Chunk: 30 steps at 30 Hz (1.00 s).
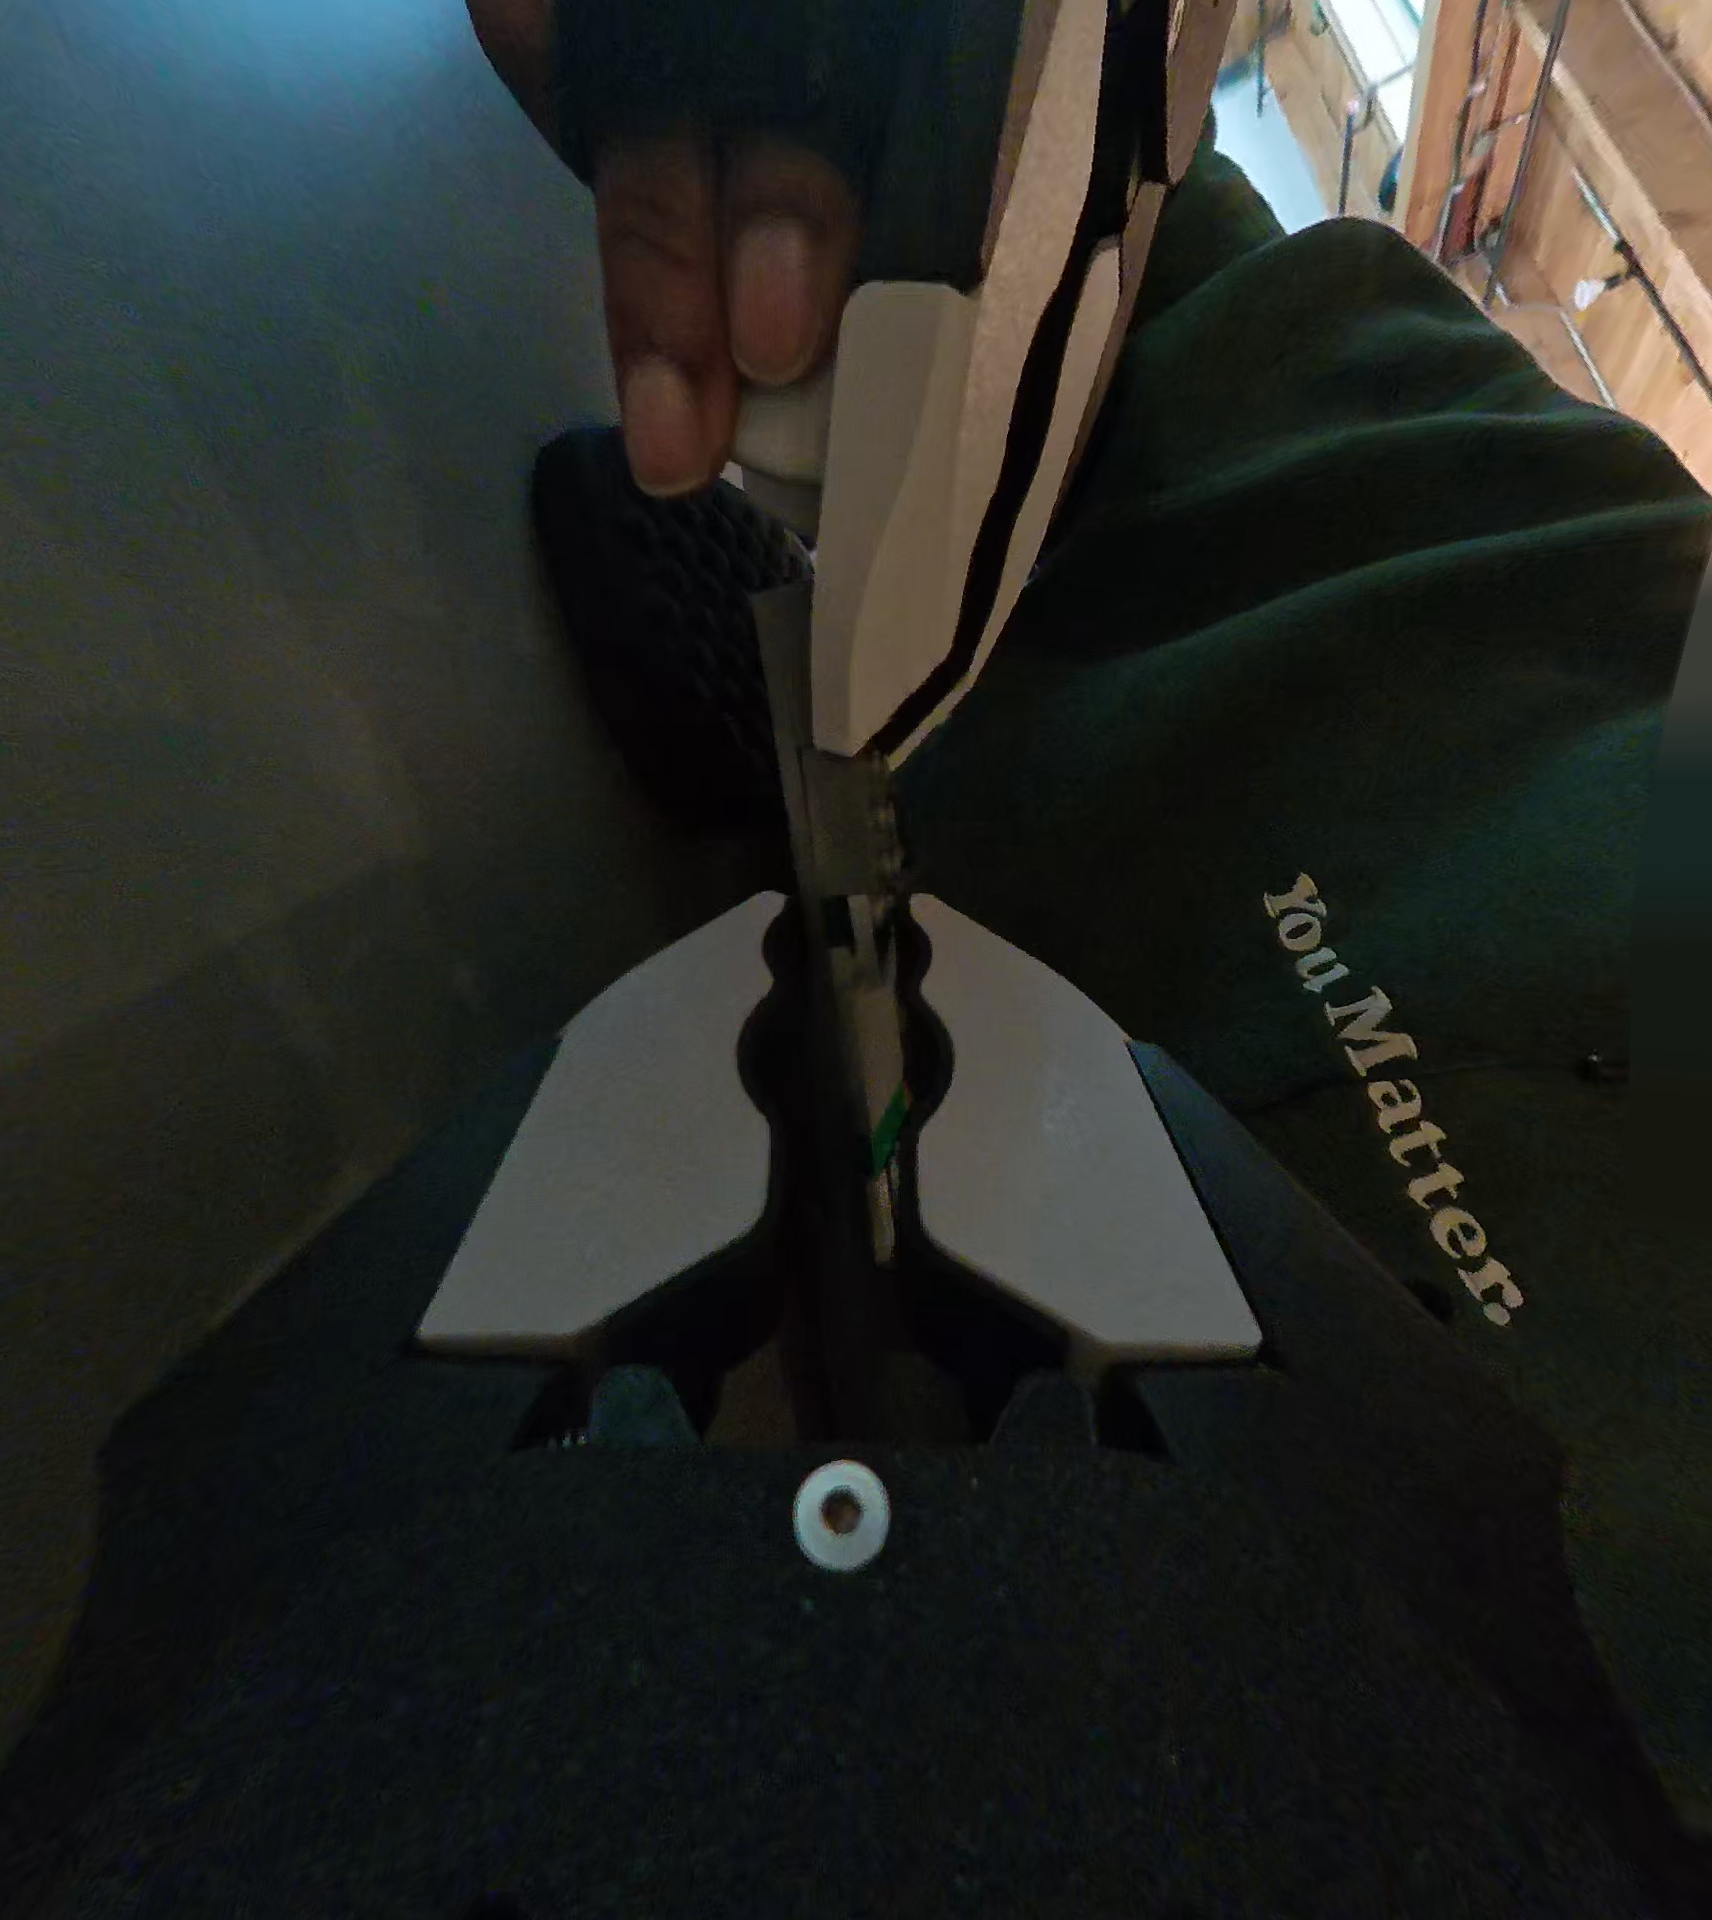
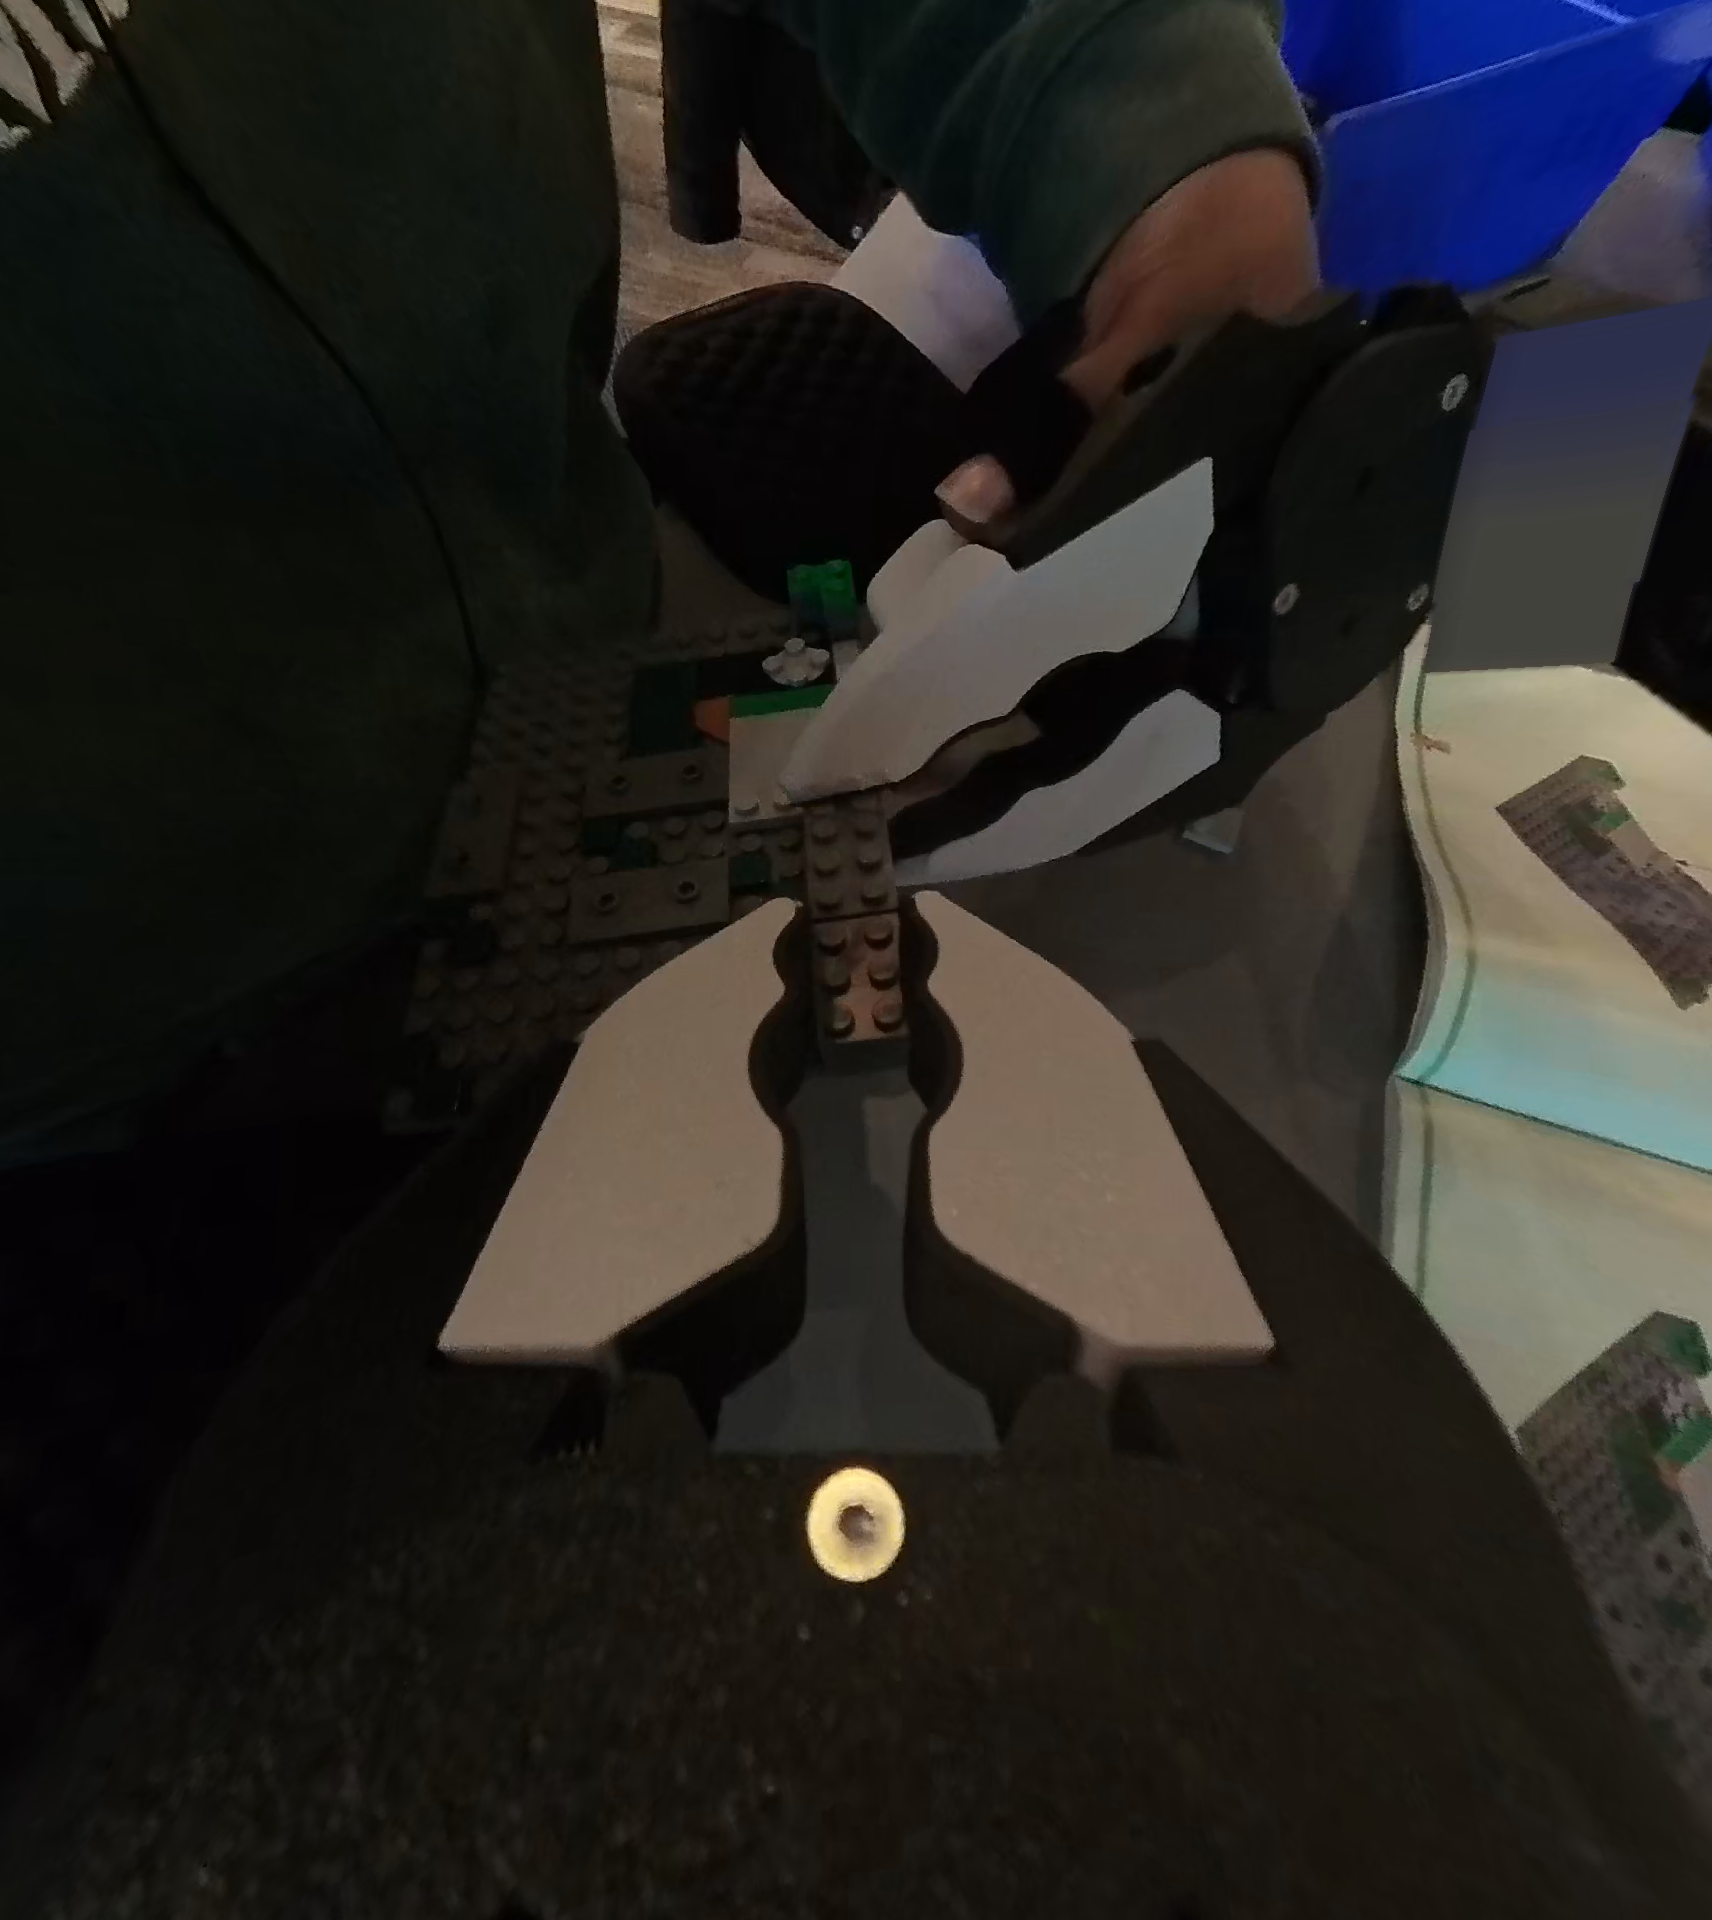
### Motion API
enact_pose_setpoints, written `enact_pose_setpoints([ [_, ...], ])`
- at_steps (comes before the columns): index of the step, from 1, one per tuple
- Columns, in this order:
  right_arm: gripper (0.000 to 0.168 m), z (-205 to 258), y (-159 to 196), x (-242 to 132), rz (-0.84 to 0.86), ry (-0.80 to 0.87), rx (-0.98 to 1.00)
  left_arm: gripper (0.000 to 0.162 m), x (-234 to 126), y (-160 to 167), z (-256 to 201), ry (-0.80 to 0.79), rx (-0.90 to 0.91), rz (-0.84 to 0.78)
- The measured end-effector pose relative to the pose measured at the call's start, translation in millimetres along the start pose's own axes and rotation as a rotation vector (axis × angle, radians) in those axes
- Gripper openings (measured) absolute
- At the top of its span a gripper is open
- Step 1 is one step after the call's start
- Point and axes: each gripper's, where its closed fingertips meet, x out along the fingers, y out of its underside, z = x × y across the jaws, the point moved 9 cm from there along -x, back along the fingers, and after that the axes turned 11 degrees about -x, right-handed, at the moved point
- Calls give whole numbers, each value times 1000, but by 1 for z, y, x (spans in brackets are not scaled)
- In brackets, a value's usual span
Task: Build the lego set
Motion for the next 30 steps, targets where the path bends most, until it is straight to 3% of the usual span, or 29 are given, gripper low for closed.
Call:
enact_pose_setpoints([
  [30, 16, 0, -10, 16, -19, -39, -51, 17, -3, 23, 3, 34, 29, -70],
])
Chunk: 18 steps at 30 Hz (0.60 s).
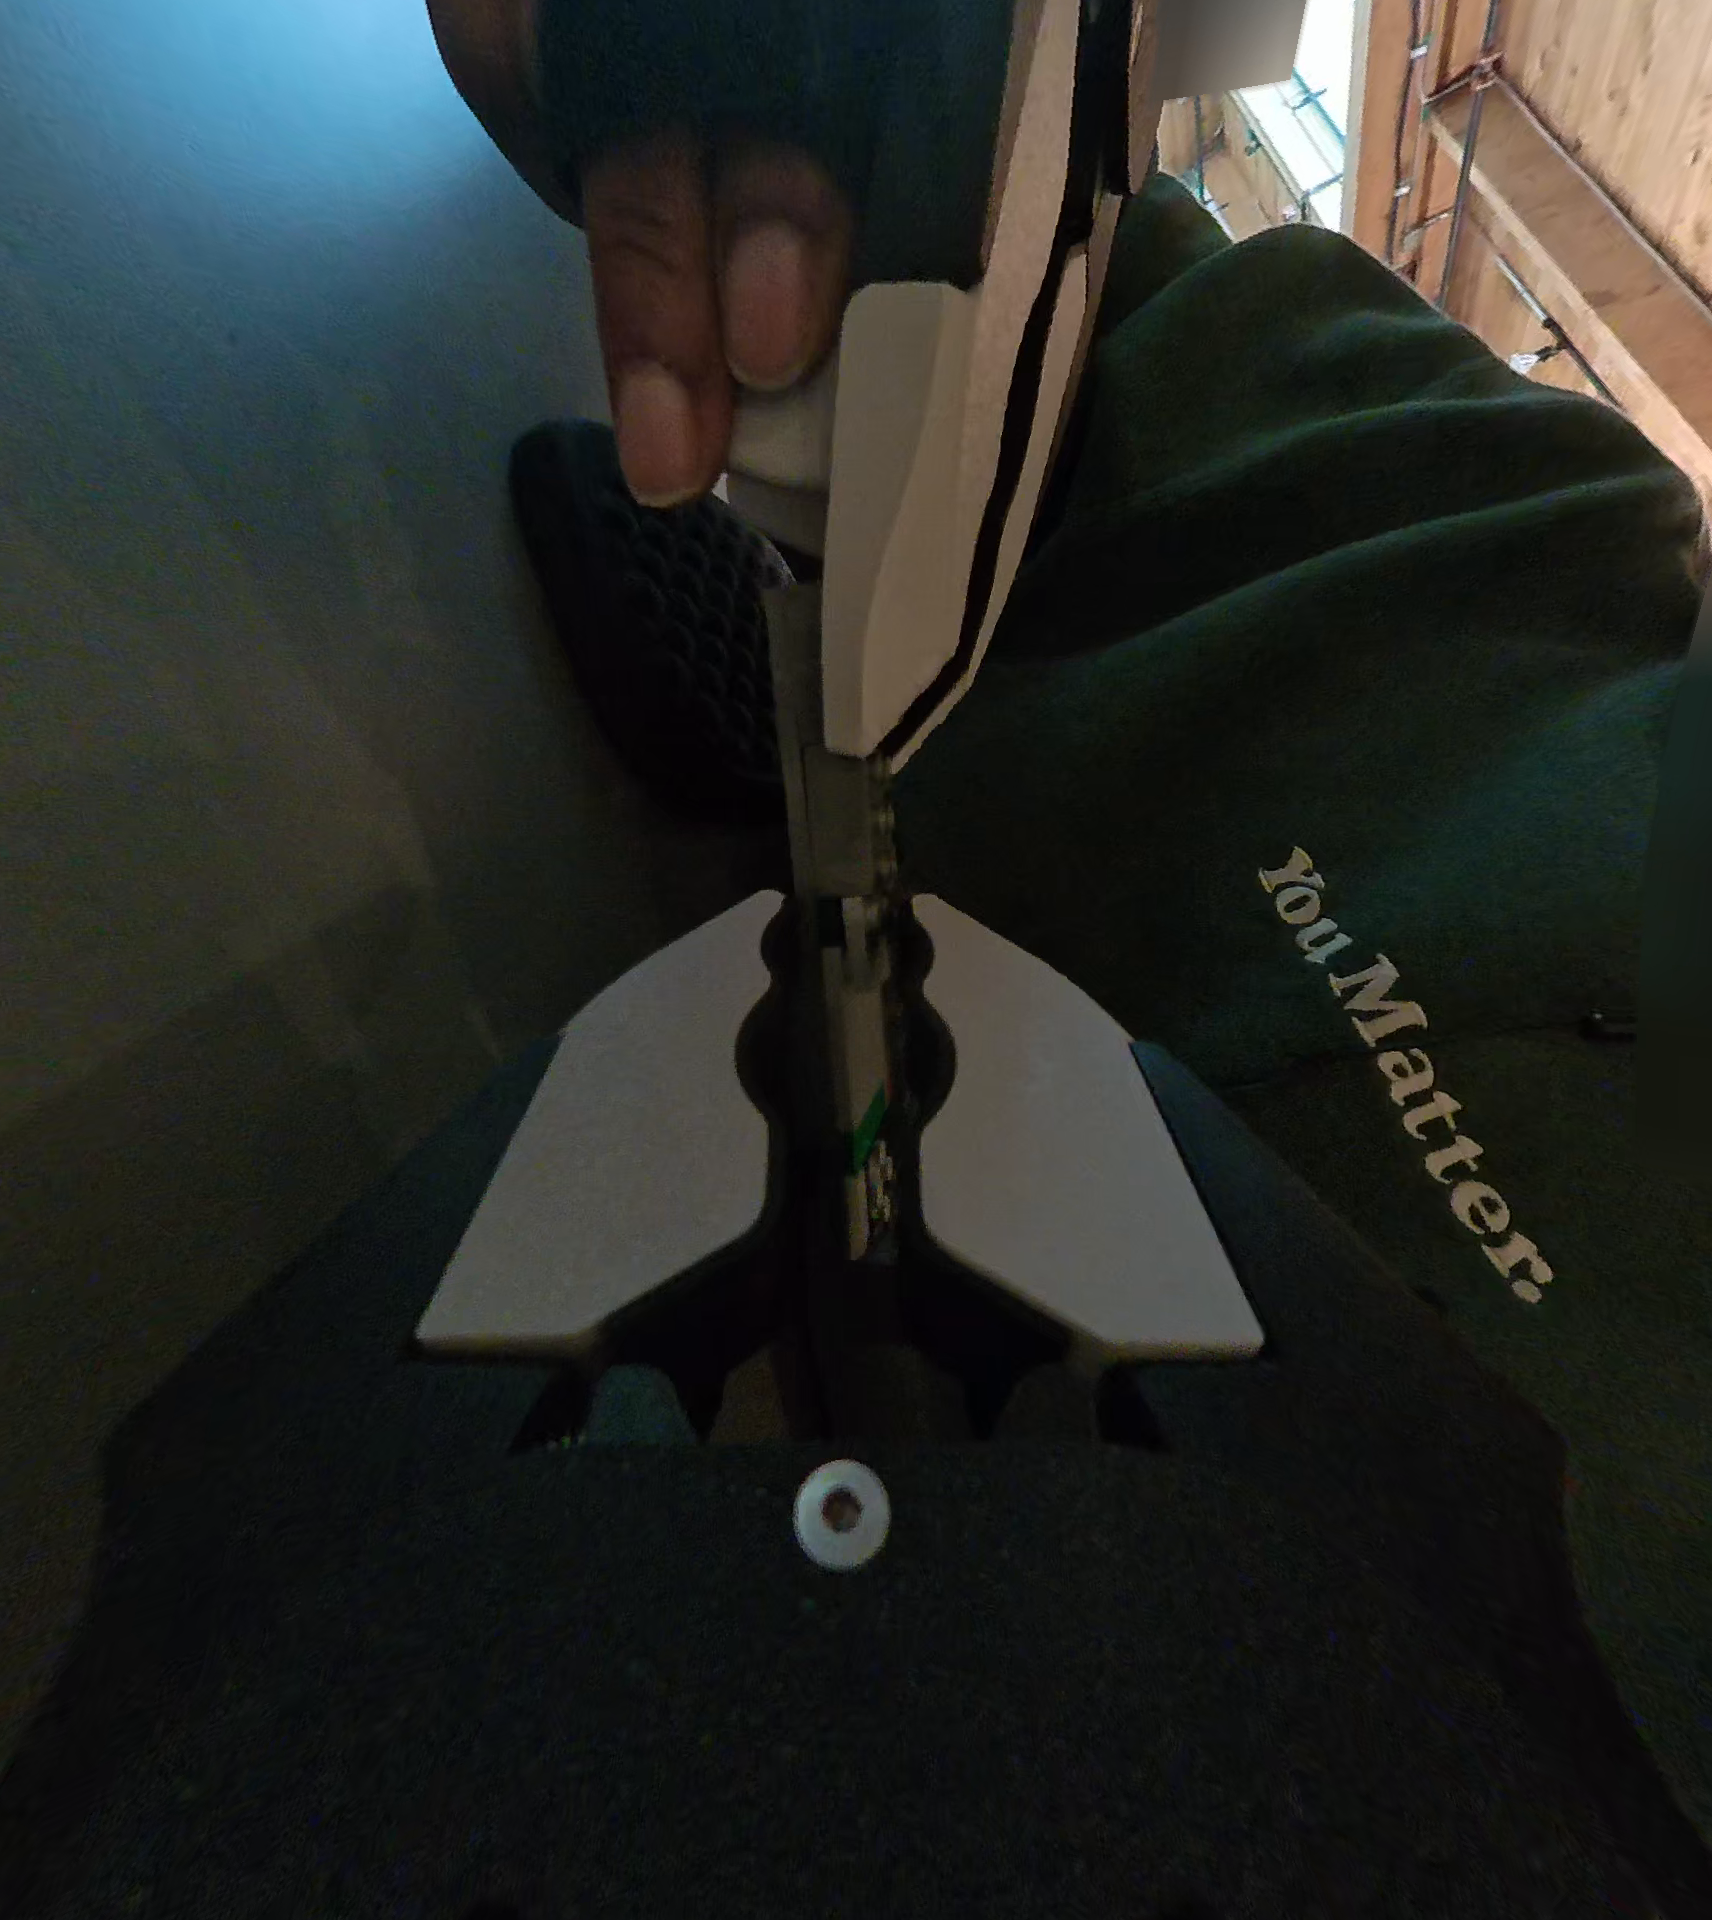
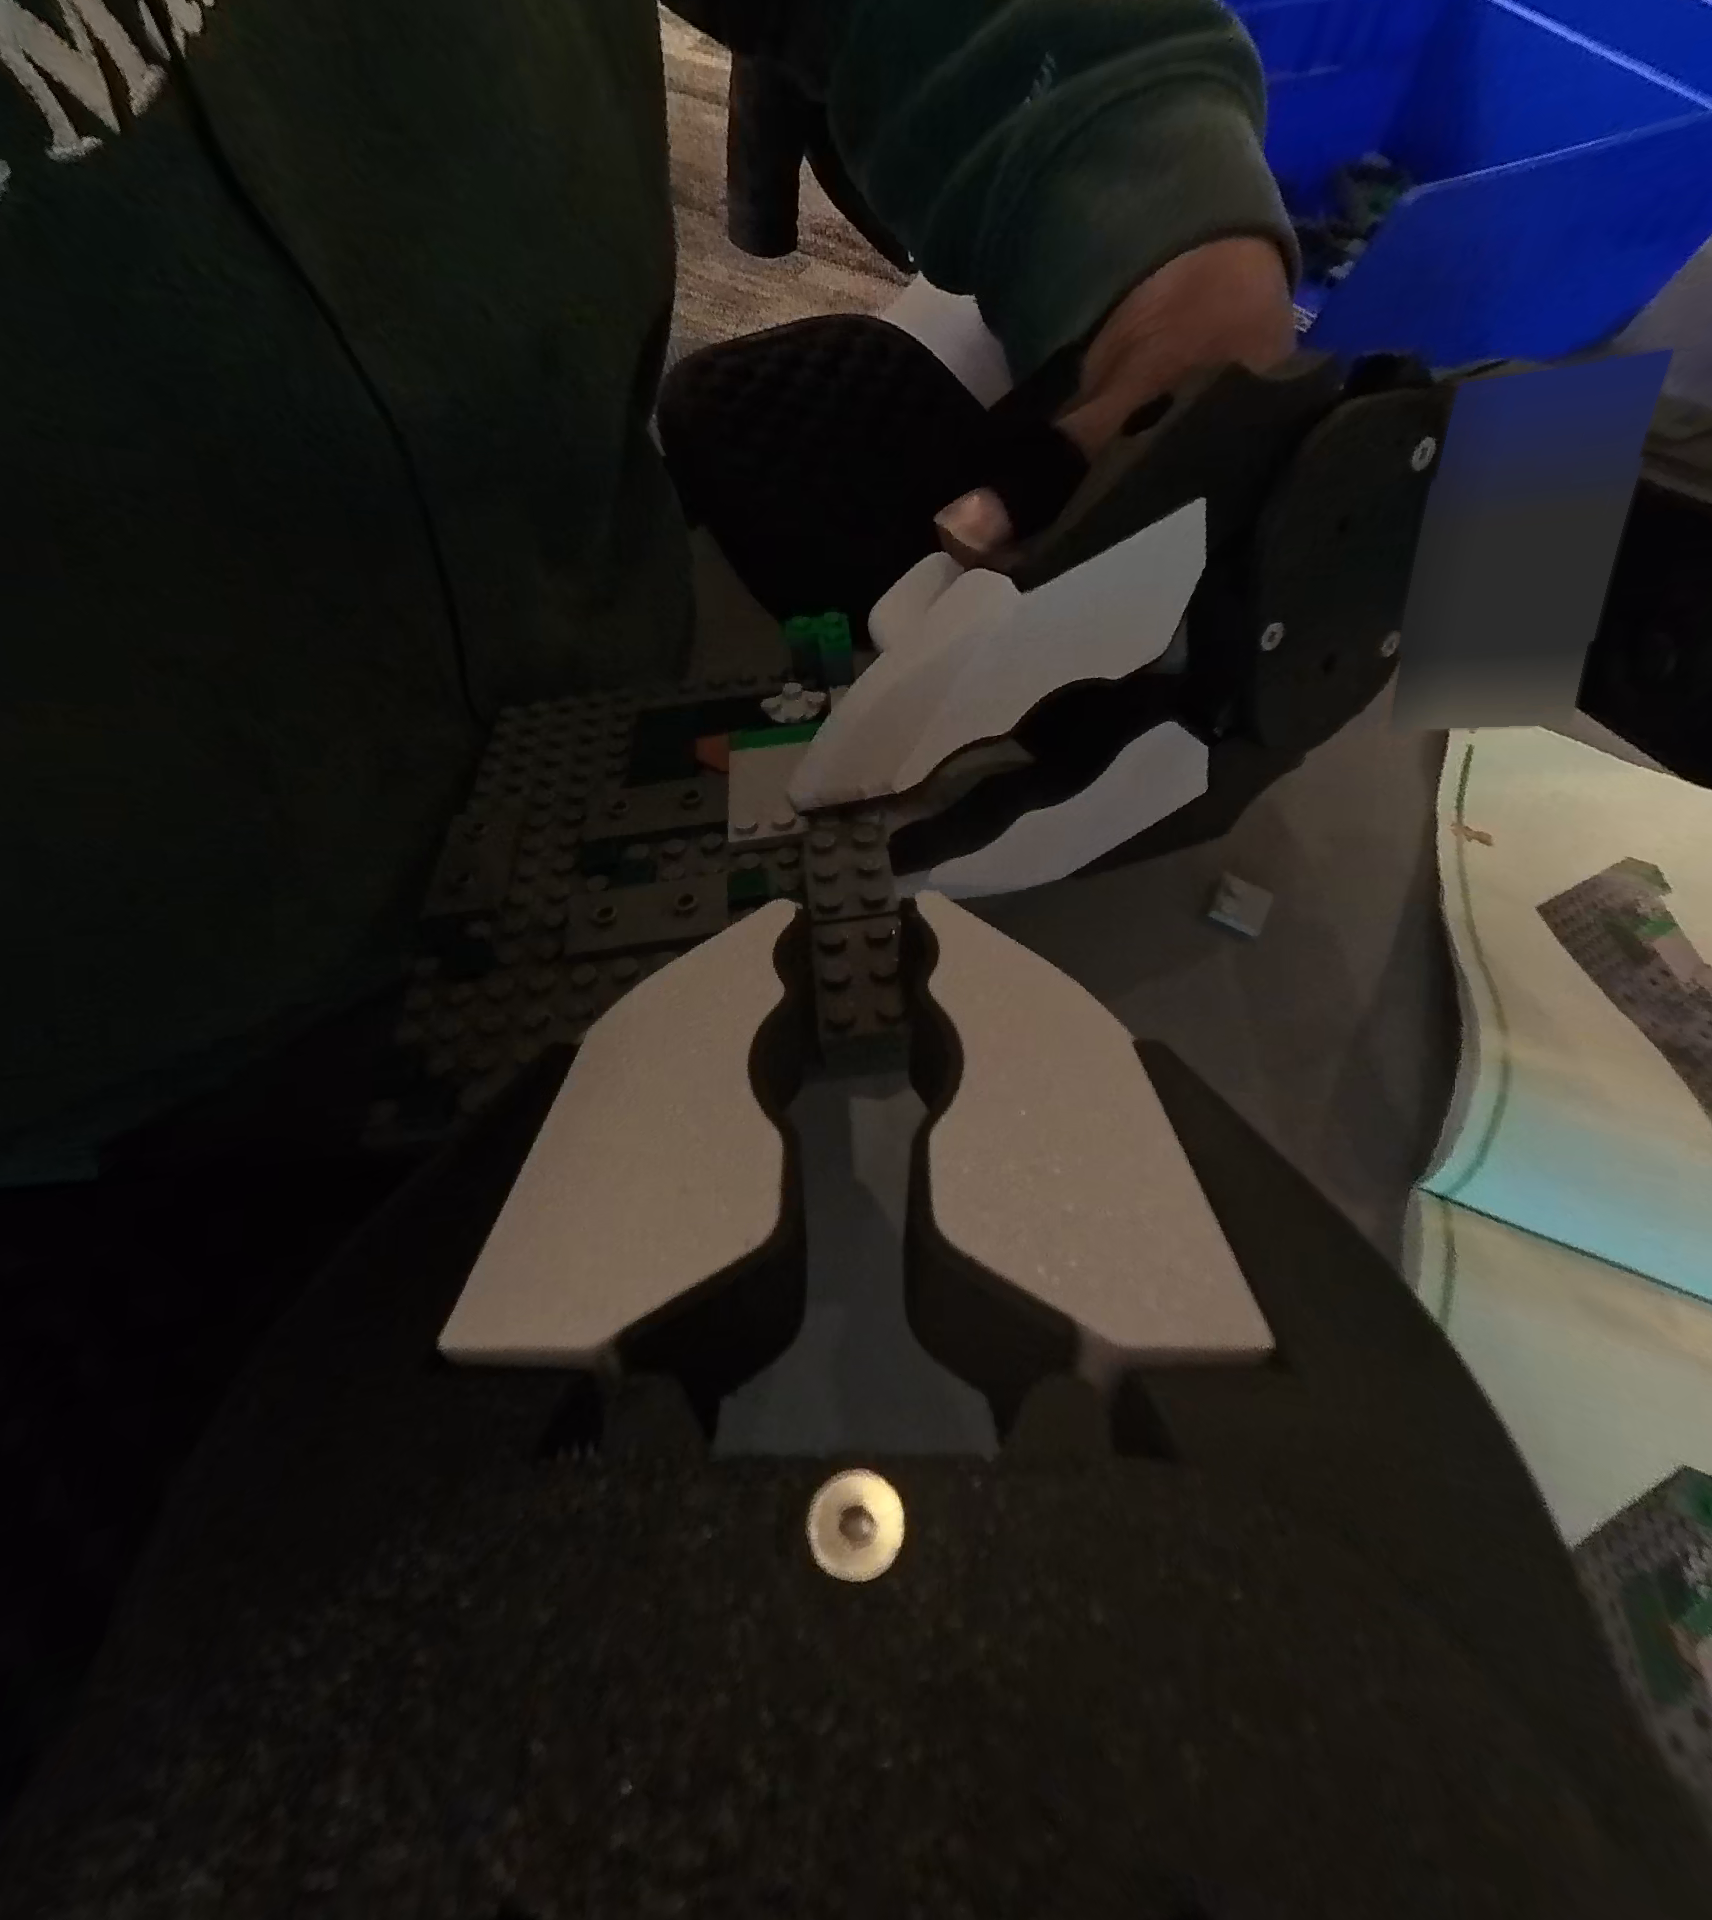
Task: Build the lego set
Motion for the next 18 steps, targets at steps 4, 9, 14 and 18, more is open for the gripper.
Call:
enact_pose_setpoints([
  [4, 16, 2, -1, 1, -14, -4, -5, 18, 2, 2, 0, 15, 6, 12],
  [9, 16, 4, -1, 3, -26, -12, -10, 18, 6, 4, 0, 25, 22, 39],
  [14, 16, 7, -1, 4, -35, -16, -11, 17, 11, 7, 2, 45, 6, 66],
  [18, 16, 8, -1, 4, -46, -8, -12, 23, 9, 8, -1, 55, 24, 68],
])
